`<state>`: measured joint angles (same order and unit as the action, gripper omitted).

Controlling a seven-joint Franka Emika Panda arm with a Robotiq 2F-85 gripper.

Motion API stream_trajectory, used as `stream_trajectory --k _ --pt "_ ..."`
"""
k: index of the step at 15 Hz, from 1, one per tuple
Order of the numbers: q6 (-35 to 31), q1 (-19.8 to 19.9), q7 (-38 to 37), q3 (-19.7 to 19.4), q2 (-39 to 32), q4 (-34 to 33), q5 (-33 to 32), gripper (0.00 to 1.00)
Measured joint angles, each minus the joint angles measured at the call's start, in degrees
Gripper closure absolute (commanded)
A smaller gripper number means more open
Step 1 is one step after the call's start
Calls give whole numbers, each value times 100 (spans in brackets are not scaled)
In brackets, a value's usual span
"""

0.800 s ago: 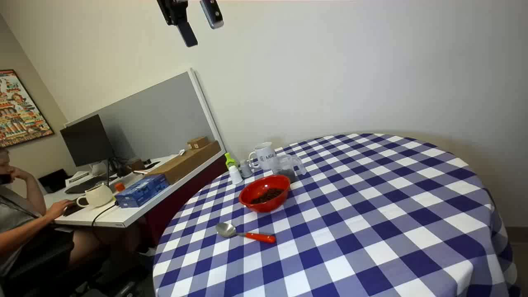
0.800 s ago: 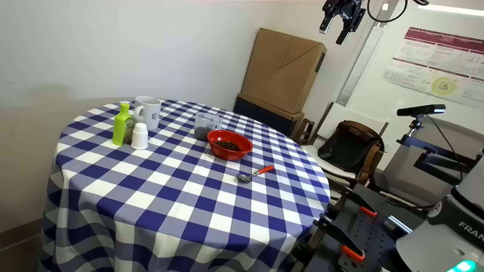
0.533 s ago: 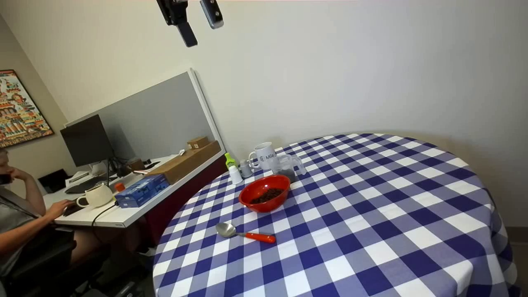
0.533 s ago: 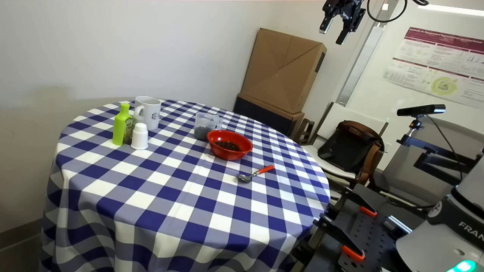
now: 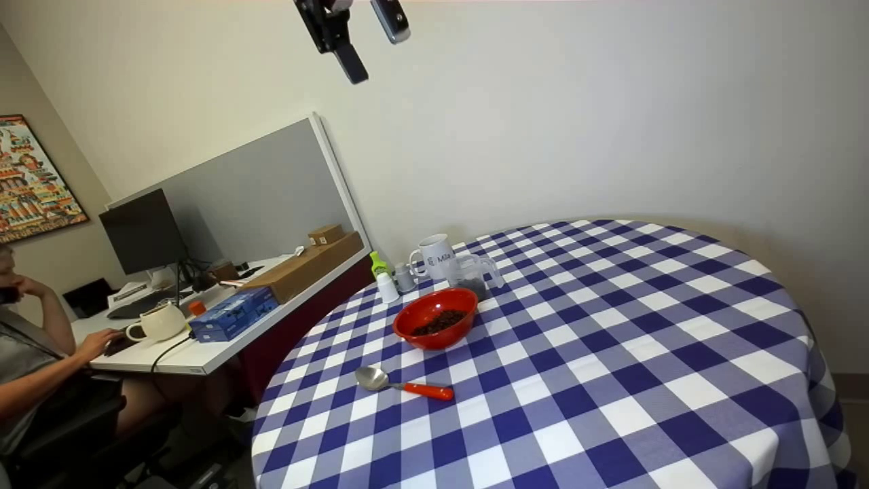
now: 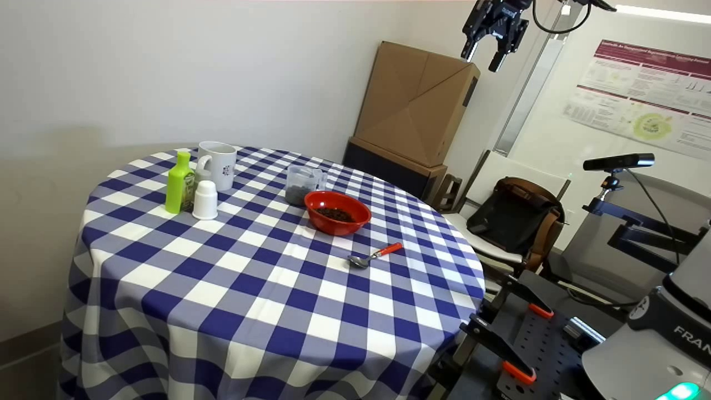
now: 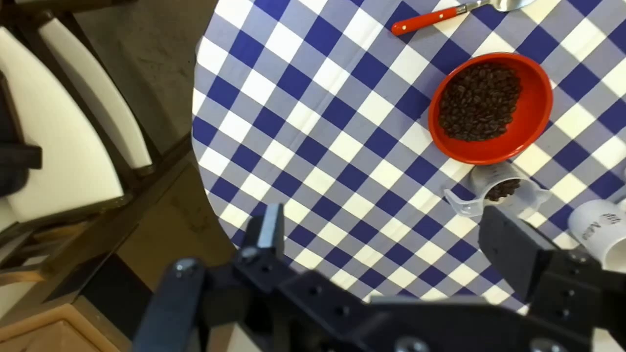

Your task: Transfer a spoonful of contents from the bowl into the jar

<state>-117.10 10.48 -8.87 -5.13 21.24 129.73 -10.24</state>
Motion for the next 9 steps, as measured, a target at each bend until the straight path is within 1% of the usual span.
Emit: stream_trajectory --k 5,9 --pt "23 52 -1863 332 -876 -286 -181 0" --pt "98 -109 -3529 576 -1475 -581 -180 0"
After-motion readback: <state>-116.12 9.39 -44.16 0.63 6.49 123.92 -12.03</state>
